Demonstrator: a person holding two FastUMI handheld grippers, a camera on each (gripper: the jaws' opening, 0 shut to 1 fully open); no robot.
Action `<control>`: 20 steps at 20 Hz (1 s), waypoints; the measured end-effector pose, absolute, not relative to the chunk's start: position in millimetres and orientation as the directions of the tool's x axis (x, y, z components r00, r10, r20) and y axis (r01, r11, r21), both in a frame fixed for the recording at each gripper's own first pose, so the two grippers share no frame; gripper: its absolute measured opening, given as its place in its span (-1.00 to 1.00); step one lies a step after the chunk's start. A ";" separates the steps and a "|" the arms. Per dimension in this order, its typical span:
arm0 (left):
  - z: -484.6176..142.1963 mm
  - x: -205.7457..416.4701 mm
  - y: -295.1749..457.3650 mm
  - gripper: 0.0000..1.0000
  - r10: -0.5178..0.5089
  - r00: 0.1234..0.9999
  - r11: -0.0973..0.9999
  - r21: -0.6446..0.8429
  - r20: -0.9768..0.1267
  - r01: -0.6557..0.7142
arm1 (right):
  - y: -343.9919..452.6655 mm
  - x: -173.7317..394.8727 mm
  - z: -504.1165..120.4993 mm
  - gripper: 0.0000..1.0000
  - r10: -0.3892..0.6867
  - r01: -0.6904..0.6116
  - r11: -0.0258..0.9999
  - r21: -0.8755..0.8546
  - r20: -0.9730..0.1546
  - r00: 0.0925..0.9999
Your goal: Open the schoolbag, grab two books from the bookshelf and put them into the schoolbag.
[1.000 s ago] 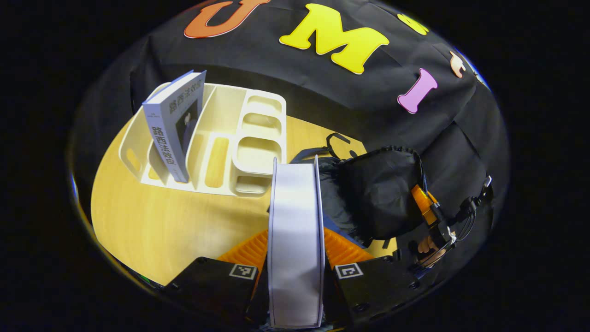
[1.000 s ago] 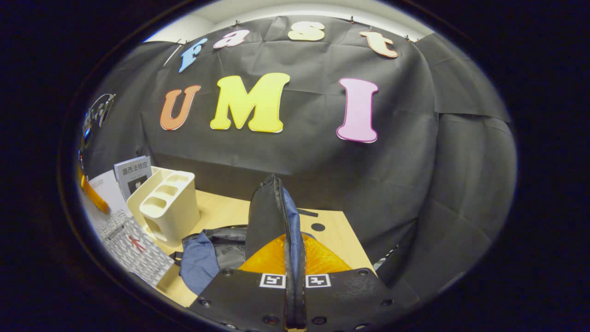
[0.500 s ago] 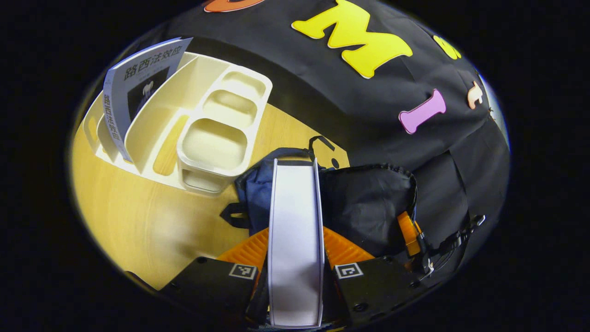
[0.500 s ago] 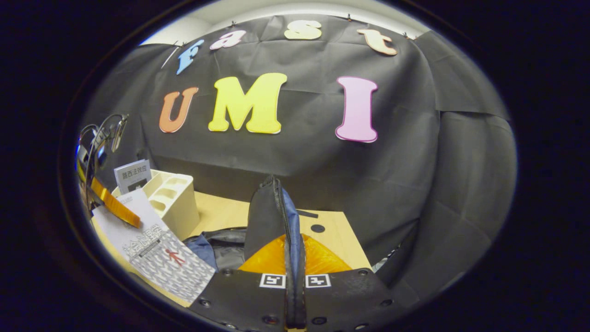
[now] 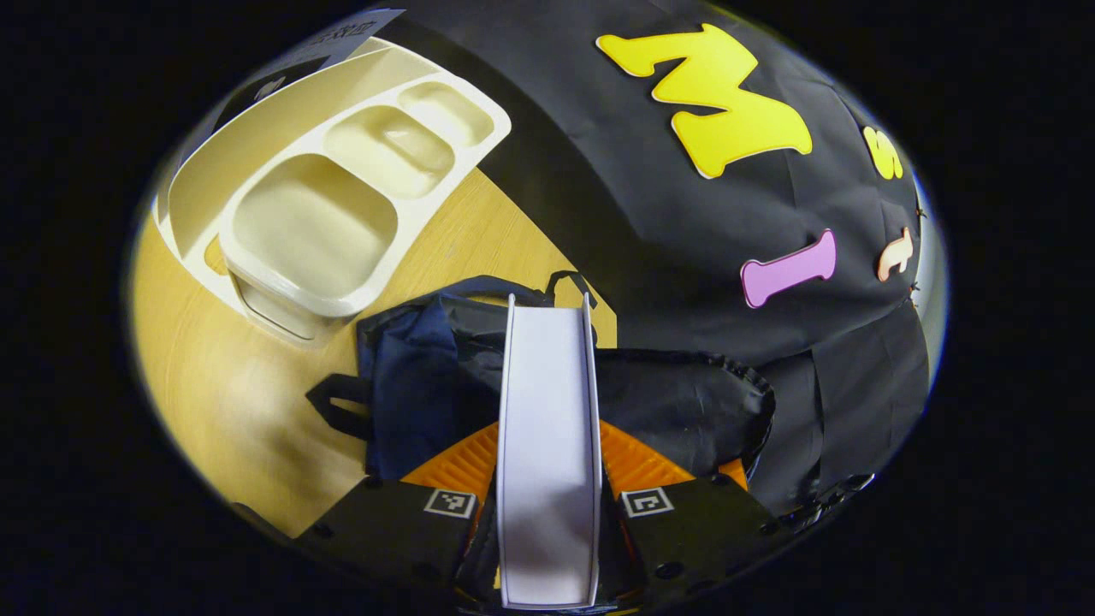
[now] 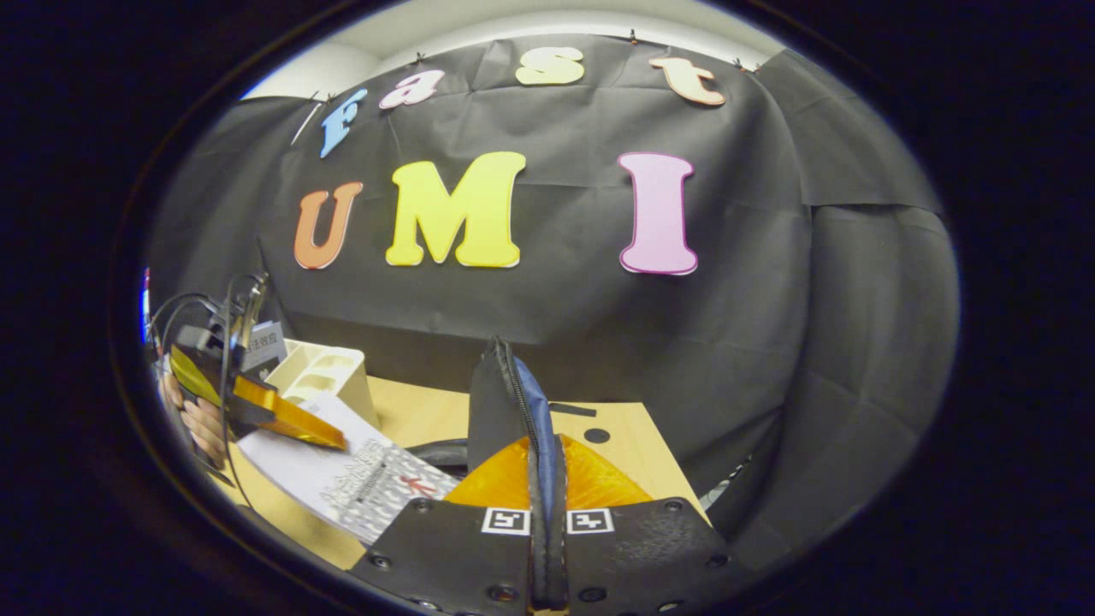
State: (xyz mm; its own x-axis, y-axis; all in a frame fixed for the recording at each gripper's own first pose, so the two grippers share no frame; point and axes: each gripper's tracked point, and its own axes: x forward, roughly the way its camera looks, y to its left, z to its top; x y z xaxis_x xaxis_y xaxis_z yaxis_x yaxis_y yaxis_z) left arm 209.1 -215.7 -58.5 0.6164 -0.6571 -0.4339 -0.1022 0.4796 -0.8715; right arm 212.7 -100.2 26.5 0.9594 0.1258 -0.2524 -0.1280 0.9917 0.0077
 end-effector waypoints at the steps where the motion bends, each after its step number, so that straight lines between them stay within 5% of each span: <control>1: -62.4 212.0 -225.0 -0.05 -0.661 0.619 0.470 -0.877 -0.425 -0.101 | -100.4 213.6 26.2 -0.98 0.120 -0.122 0.993 0.008 -0.249 0.961; 17: -129.3 247.0 -320.7 -0.02 -0.630 0.697 0.419 -0.905 -0.343 -0.067 | -74.7 209.6 37.7 -0.98 0.160 -0.151 0.987 0.061 -0.185 0.970; 20: -156.9 236.6 -343.5 0.37 -0.643 0.650 0.449 -0.887 -0.405 -0.108 | -69.4 211.6 33.4 -0.98 0.163 -0.155 0.986 0.054 -0.193 0.967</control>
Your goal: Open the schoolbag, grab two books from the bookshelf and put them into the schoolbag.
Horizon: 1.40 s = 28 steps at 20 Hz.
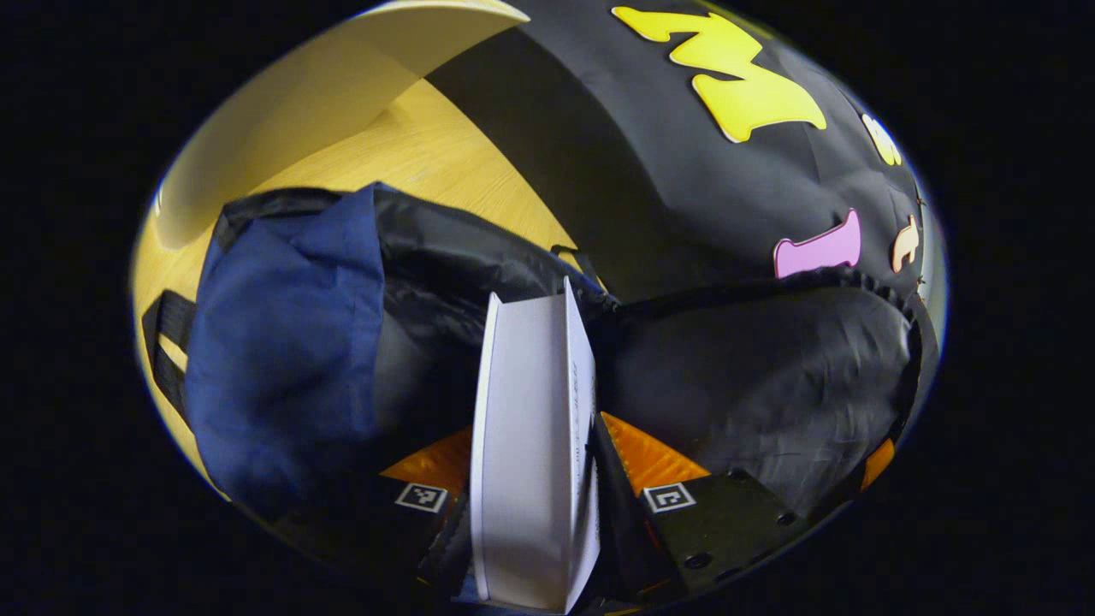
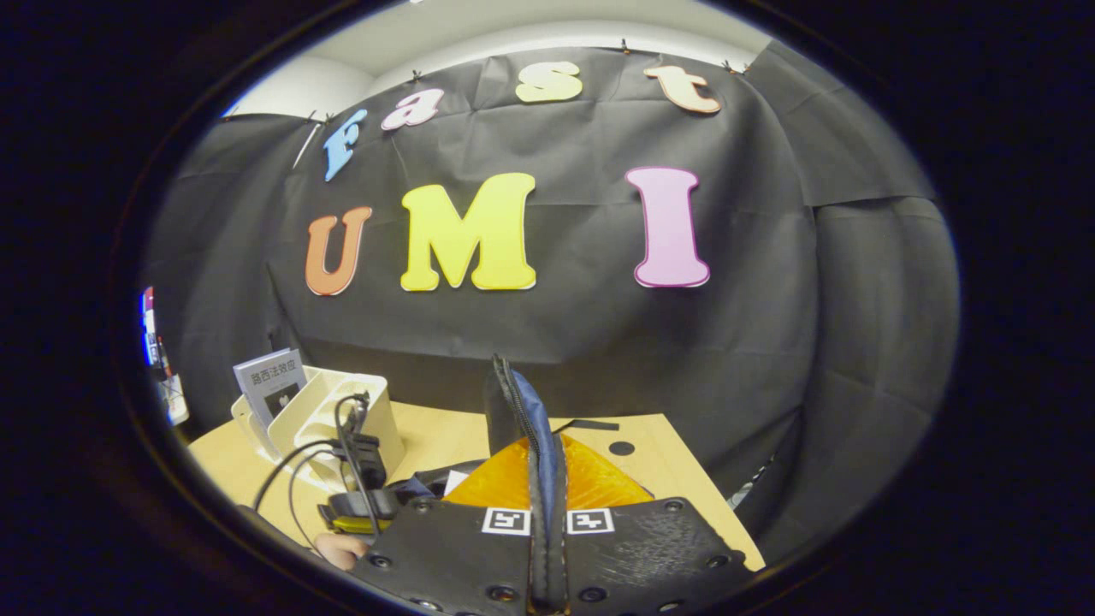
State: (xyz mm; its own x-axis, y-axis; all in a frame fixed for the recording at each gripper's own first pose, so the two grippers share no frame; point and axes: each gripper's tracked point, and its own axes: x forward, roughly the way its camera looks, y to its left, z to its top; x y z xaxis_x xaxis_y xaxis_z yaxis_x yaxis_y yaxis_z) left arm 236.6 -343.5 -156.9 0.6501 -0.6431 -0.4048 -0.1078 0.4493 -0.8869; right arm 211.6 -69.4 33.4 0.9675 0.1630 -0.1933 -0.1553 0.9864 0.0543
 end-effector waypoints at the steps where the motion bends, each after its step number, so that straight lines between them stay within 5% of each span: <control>1: -161.2 234.8 -352.3 0.46 -0.652 0.644 0.430 -0.895 -0.401 -0.121 | -69.9 210.0 30.5 -0.98 0.163 -0.155 0.986 0.054 -0.195 0.967; 2: -161.9 235.7 -354.4 0.60 -0.647 0.655 0.407 -0.903 -0.391 -0.137 | -68.9 209.5 28.6 -0.98 0.166 -0.158 0.986 0.054 -0.197 0.966; 7: -164.0 230.3 -352.7 0.60 -0.668 0.631 0.381 -0.910 -0.395 -0.166 | -68.8 211.8 23.1 -0.98 0.157 -0.149 0.987 0.052 -0.208 0.966; 9: -164.6 229.0 -346.6 0.76 -0.674 0.609 0.414 -0.896 -0.418 -0.158 | -70.7 212.3 20.0 -0.98 0.150 -0.142 0.989 0.050 -0.215 0.965; 16: -164.8 225.9 -287.7 0.65 -0.570 0.648 0.617 -0.784 -0.505 -0.069 | -74.5 210.8 12.7 -0.98 0.120 -0.113 0.993 0.046 -0.226 0.967; 21: -142.0 200.1 -261.7 0.65 -0.579 0.662 0.684 -0.725 -0.476 0.078 | -71.7 210.4 7.9 -0.98 0.101 -0.097 0.995 0.029 -0.231 0.968; 28: -114.3 177.1 -171.9 0.65 -0.431 0.772 0.842 -0.516 -0.467 0.158 | -70.0 208.4 -4.5 -0.98 0.089 -0.083 0.996 0.036 -0.238 0.967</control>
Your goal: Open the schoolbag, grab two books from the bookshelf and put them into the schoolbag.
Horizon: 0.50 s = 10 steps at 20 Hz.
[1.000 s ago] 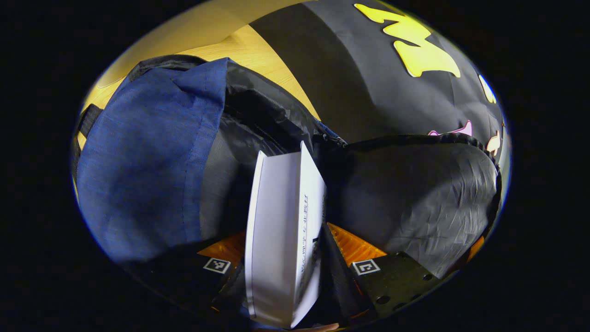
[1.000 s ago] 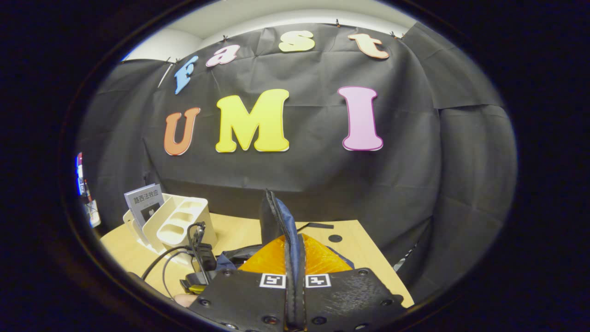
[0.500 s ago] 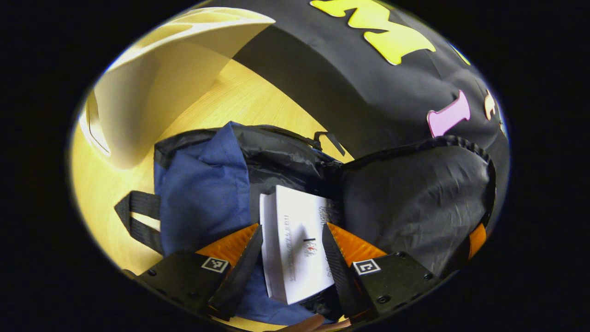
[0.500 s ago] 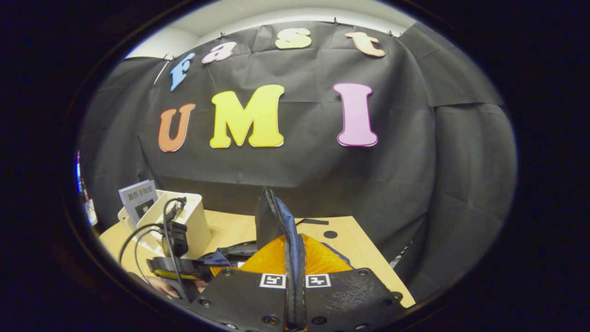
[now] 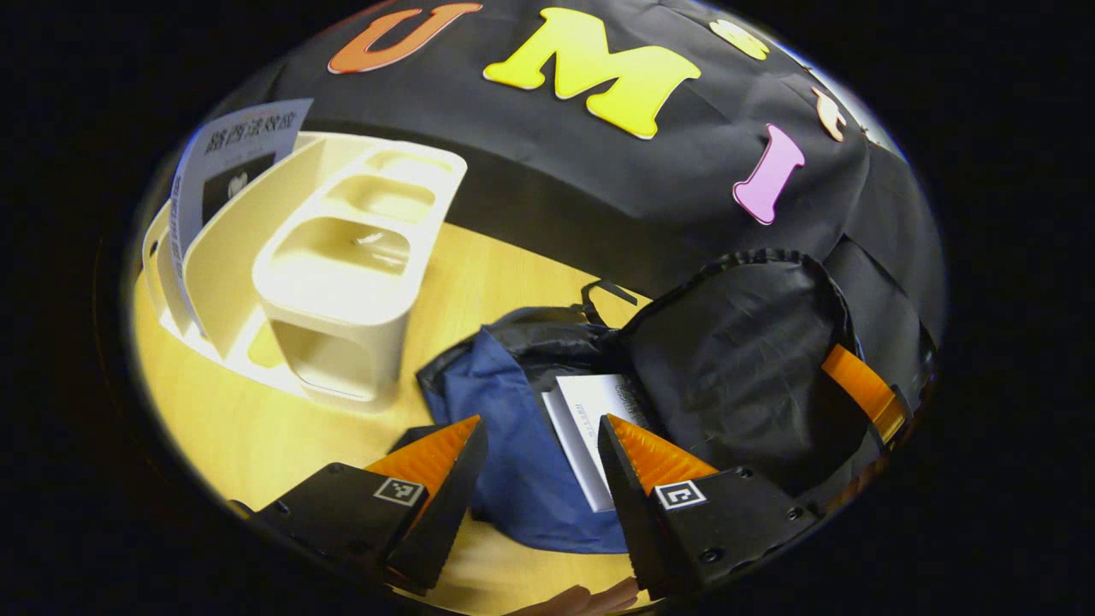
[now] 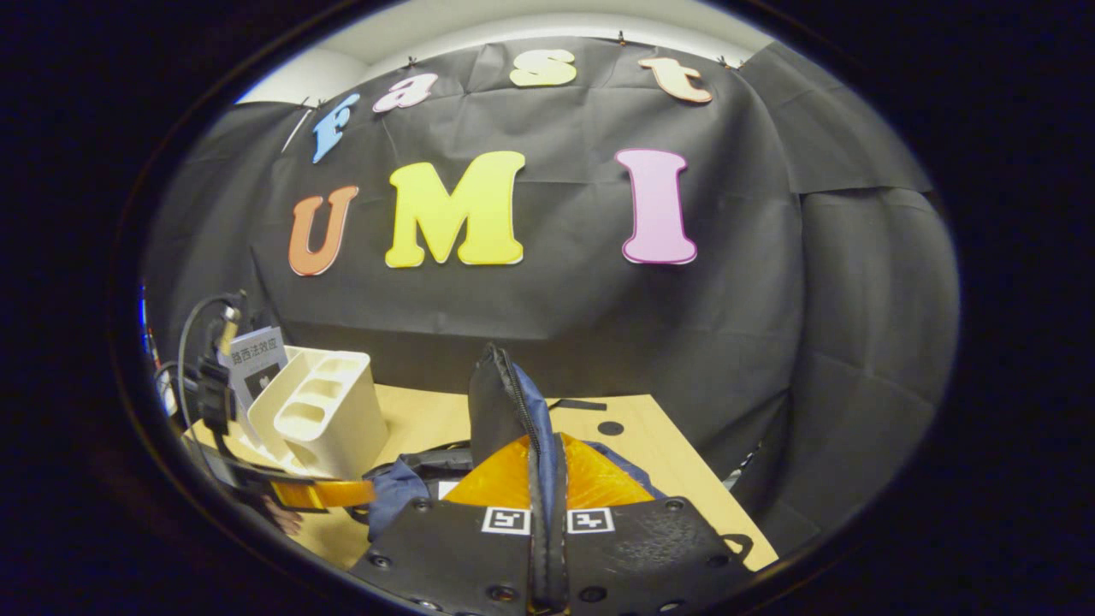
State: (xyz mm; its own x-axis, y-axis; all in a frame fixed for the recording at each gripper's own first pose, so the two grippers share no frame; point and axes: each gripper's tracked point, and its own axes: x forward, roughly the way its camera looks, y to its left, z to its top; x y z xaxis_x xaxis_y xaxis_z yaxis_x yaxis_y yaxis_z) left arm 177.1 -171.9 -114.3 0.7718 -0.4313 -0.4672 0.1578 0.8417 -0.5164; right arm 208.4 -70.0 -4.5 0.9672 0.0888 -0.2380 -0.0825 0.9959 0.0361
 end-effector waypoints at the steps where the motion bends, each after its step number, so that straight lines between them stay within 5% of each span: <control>1: -109.2 173.8 -158.6 0.65 -0.410 0.789 0.855 -0.494 -0.458 0.157 | -68.9 207.7 -5.5 -0.99 0.090 -0.084 0.996 0.036 -0.240 0.967; 10: -49.8 162.8 -33.5 0.64 -0.126 0.931 0.988 -0.130 -0.343 0.086 | -65.3 203.3 -9.4 -0.99 0.091 -0.082 0.996 0.046 -0.246 0.965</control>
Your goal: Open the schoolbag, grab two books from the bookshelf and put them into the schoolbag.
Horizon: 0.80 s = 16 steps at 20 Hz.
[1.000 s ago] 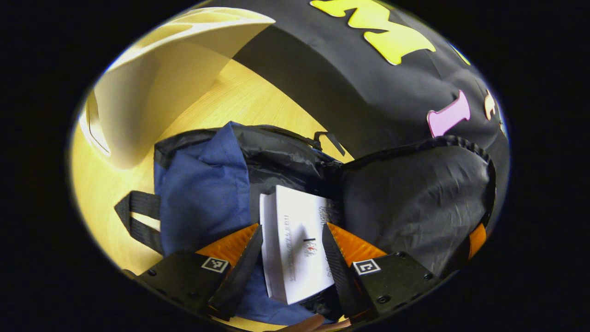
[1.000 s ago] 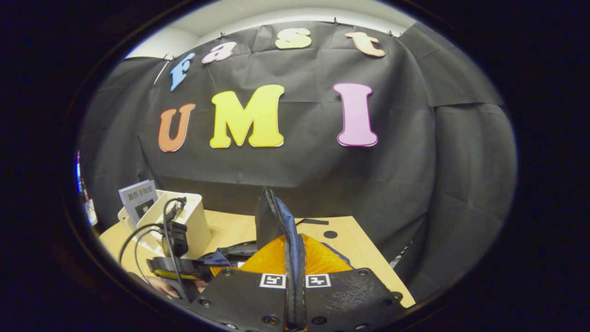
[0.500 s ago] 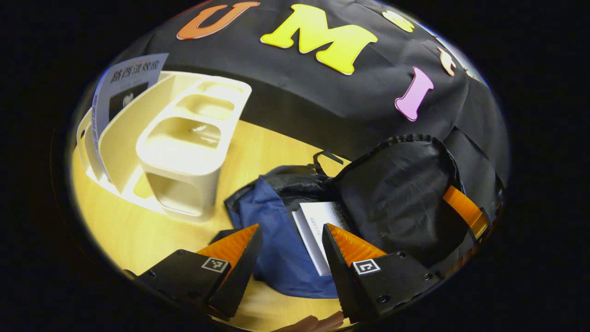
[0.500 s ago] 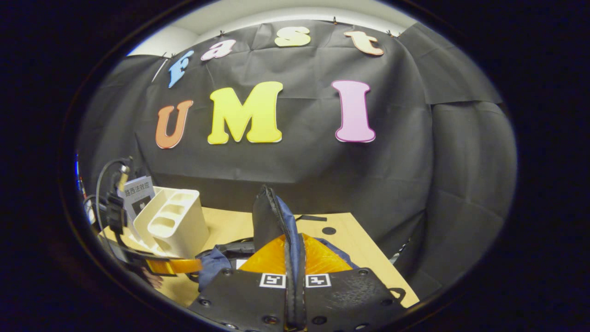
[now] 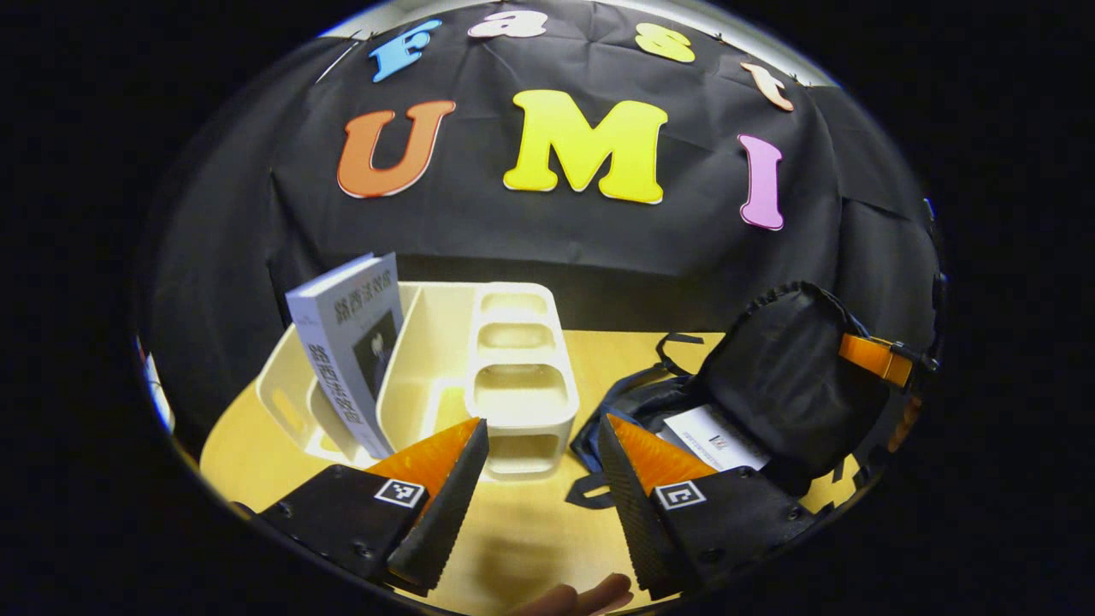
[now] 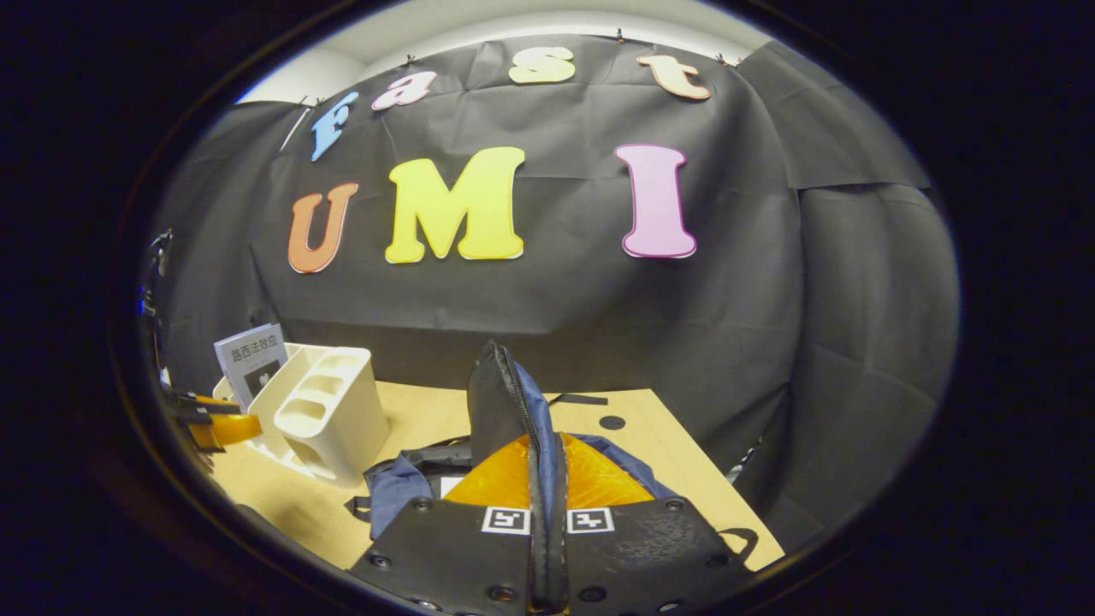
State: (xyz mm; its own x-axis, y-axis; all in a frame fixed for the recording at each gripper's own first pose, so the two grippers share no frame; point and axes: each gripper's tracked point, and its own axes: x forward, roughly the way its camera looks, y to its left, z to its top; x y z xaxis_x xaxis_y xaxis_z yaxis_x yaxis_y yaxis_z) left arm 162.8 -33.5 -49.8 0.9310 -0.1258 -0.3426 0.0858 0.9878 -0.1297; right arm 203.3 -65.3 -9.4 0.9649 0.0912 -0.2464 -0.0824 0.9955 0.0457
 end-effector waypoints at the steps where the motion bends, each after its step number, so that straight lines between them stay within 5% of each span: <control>1: -41.7 163.8 -22.0 0.65 -0.090 0.941 0.994 -0.087 -0.326 0.065 | -65.1 203.0 -8.9 -0.99 0.091 -0.082 0.996 0.045 -0.246 0.965; 3: -26.5 166.2 -3.4 0.65 -0.039 0.956 0.999 -0.023 -0.290 0.034 | -65.3 201.5 -9.5 -0.98 0.089 -0.081 0.996 0.043 -0.245 0.965; 6: -16.2 172.3 17.4 1.00 -0.002 0.957 1.000 -0.030 -0.288 -0.007 | -69.2 201.5 -9.9 -0.98 0.075 -0.066 0.997 0.045 -0.247 0.966; 16: 29.3 225.8 111.7 0.98 0.076 0.928 0.989 -0.091 -0.365 -0.116 | -67.8 200.7 -9.9 -0.96 0.103 -0.083 0.993 0.087 -0.254 0.962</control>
State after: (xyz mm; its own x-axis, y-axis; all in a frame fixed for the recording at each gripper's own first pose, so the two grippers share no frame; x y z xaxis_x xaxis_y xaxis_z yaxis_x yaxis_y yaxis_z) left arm 225.8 111.7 29.3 0.9277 0.0757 -0.3655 -0.1163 0.9891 -0.0905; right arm 200.7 -67.8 -9.9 0.9618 0.1032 -0.2535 -0.0834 0.9927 0.0873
